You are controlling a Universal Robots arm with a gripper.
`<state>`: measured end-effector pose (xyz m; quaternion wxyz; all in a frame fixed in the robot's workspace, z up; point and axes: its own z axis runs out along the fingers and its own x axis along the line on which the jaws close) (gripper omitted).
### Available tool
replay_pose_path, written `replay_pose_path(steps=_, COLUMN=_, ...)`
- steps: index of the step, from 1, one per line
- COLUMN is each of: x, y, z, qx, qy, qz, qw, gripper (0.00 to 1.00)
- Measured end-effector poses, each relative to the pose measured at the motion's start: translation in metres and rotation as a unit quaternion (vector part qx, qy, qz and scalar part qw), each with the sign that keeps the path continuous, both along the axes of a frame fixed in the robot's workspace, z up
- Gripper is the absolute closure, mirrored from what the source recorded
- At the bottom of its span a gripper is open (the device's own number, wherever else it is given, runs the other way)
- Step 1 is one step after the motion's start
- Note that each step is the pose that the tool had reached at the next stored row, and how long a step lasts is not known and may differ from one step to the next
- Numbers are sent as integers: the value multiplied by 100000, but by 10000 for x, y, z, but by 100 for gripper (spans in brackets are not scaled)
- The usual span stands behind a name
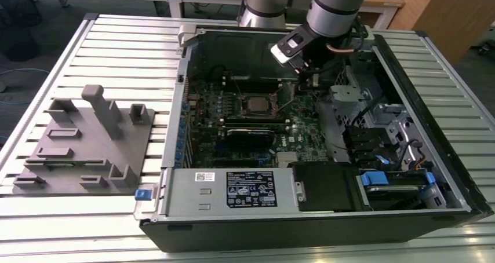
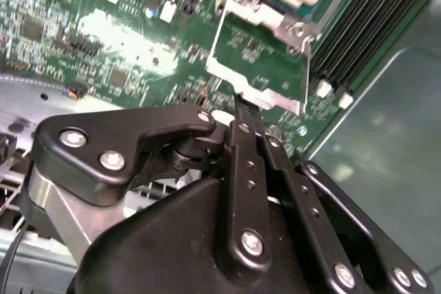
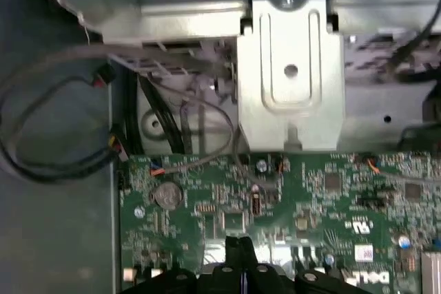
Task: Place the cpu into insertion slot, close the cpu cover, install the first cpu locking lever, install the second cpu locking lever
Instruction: 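Close the cpu cover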
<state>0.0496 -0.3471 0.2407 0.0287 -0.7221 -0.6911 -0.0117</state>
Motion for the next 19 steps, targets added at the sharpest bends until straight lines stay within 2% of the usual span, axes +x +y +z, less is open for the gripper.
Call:
replay_pose_path(steps=5, x=-192, y=0, z=0, qx=219, qy=-190, qz=9, qw=100000, gripper=89)
replay_pose_path(steps=13, x=-544, y=0, z=0, qx=738, qy=-677, qz=0, qw=99995, gripper=89)
replay_pose_path(steps=19, x=-566, y=0, z=0, qx=745, qy=-722, qz=1, qw=99995, gripper=89)
